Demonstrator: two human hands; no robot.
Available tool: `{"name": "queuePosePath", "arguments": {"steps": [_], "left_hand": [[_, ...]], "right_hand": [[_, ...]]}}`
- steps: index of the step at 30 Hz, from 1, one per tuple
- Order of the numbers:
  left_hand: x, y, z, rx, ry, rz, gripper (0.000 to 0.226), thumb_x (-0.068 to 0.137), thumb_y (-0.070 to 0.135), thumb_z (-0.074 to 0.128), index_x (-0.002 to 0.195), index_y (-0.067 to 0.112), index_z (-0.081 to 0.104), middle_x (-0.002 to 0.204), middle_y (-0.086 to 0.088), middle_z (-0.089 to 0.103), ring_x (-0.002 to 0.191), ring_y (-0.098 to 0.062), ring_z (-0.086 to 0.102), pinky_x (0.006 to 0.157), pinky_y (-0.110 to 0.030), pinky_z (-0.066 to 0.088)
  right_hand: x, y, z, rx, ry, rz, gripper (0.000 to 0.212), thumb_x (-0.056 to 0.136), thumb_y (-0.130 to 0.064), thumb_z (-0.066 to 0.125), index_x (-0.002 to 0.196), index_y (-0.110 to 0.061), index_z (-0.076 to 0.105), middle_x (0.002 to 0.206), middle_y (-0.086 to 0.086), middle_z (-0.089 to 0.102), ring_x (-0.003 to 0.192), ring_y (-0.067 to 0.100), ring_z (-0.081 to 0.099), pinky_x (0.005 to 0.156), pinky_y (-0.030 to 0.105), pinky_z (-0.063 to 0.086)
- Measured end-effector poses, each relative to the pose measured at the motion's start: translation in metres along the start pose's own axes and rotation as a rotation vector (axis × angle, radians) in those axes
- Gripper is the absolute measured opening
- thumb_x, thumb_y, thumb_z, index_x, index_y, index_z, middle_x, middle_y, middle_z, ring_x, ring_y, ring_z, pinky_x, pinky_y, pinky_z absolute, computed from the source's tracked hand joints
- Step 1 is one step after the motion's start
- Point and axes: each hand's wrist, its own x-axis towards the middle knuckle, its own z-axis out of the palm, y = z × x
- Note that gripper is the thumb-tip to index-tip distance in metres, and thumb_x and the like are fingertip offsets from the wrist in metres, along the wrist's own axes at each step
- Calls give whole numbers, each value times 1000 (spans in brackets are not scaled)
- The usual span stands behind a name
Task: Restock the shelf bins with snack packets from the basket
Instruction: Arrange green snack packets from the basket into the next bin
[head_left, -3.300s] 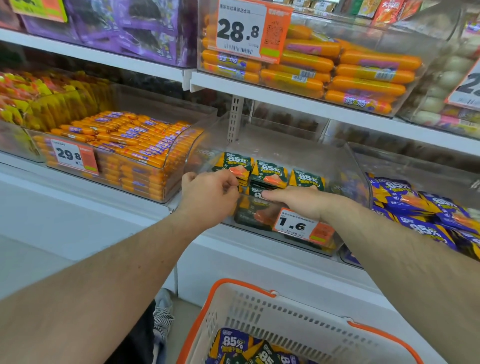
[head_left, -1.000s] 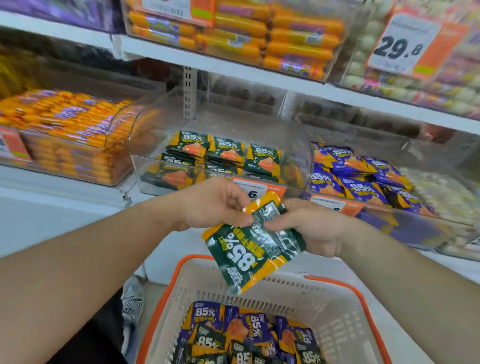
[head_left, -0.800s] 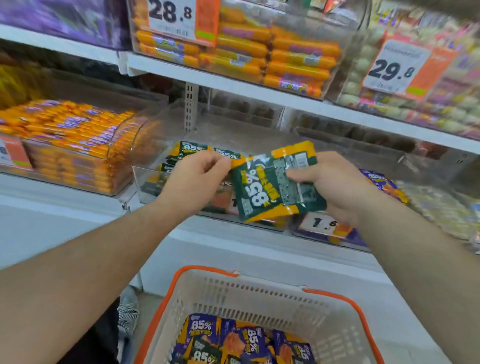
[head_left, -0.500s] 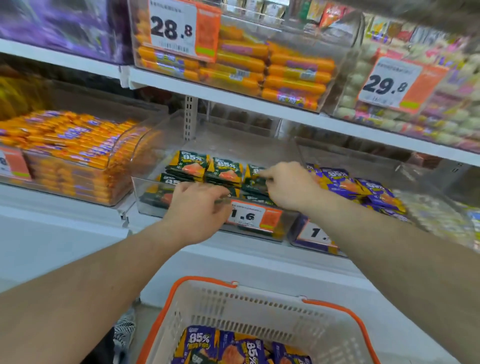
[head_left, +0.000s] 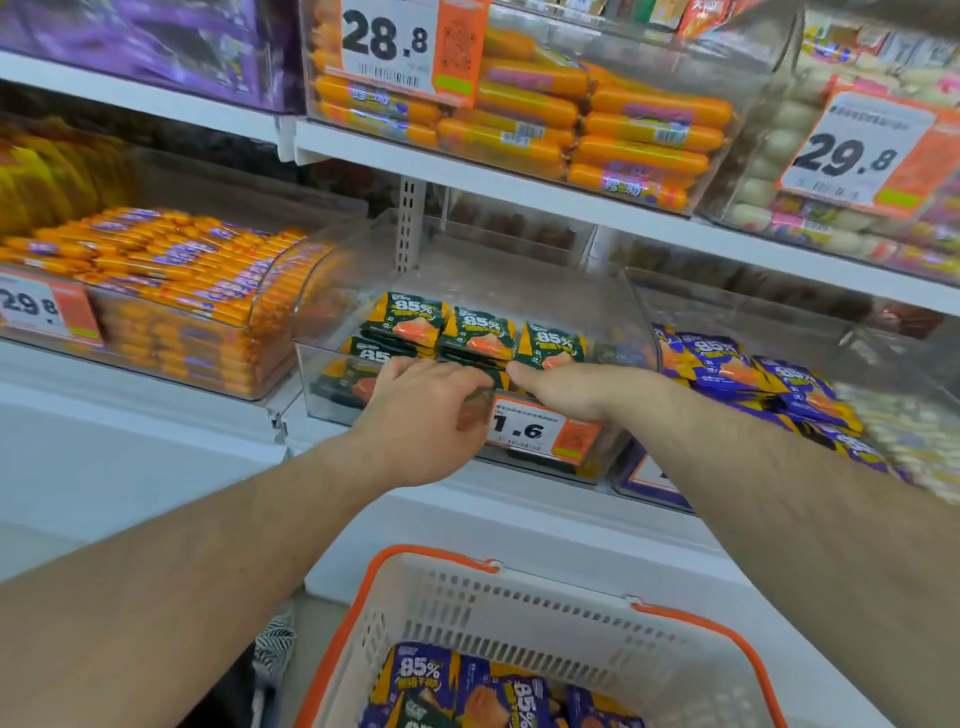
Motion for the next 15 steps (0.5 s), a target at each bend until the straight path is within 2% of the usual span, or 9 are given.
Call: {"name": "queuePosePath", "arguments": {"steps": [2, 4, 5, 6, 8, 10, 12, 13, 15], "left_hand": [[0, 0, 0, 10, -7, 3, 43, 91, 35, 53, 135, 32, 51, 128, 11, 58, 121, -15, 45, 102, -30, 16], [-1, 1, 0, 19, -5, -3, 43, 91, 35, 54, 134, 31, 50, 128, 12, 58, 121, -15, 45, 101, -30, 15], [-1, 2, 0, 18, -2, -4, 43, 90, 35, 54, 133, 31, 50, 128, 12, 58, 121, -15, 45, 101, -30, 15], [-1, 2, 0, 18, -4, -8, 43, 90, 35, 55, 133, 31, 51, 127, 12, 58, 121, -15, 44, 101, -30, 14], [-1, 3, 1, 17, -5, -13, 42, 90, 35, 55, 132, 32, 51, 126, 12, 58, 120, -14, 44, 102, -30, 15], [0, 4, 1, 18, -12, -8, 42, 90, 35, 55, 132, 32, 50, 126, 12, 58, 120, -14, 44, 104, -31, 15], [0, 3, 0, 23, -20, -9, 43, 90, 35, 55, 133, 31, 50, 127, 12, 58, 122, -14, 44, 105, -31, 15], [-1, 3, 1, 25, -16, -8, 44, 90, 34, 56, 133, 31, 50, 128, 11, 58, 123, -15, 44, 105, -31, 15], [-3, 3, 4, -6, 48, -3, 44, 89, 31, 55, 132, 27, 53, 128, 9, 59, 124, -17, 45, 104, -30, 15]], "right_hand": [[0, -1, -1, -20, -26, 39, 85, 92, -76, 16, 157, -22, 18, 165, 1, -11, 150, 31, 14, 119, 50, 26], [1, -1, 0, -110, 46, 41, 85, 92, -76, 17, 150, -17, 38, 164, 9, 13, 142, 34, 34, 112, 48, 36], [3, 1, 2, -175, 133, 18, 81, 93, -74, 19, 132, -14, 59, 150, 14, 41, 127, 34, 50, 103, 45, 43], [8, 2, 4, -207, 244, -19, 75, 95, -71, 23, 102, -13, 69, 120, 14, 61, 103, 29, 59, 91, 41, 47], [12, 5, 6, -168, 322, -90, 65, 96, -65, 31, 70, -12, 56, 82, 5, 57, 78, 22, 55, 75, 34, 46], [12, 7, 6, -31, 172, -83, 57, 97, -65, 32, 85, -14, 55, 104, 8, 56, 98, 26, 54, 82, 35, 43], [7, 7, 4, 43, 78, -15, 62, 96, -68, 30, 125, -17, 52, 147, 9, 37, 132, 29, 40, 109, 40, 31], [4, 6, 3, 34, 66, 0, 66, 98, -66, 28, 136, -15, 46, 153, 8, 30, 137, 28, 35, 110, 38, 27], [3, 3, 6, 20, 105, -3, 61, 101, -60, 28, 122, -10, 55, 141, 12, 43, 126, 30, 45, 96, 33, 32]]}}
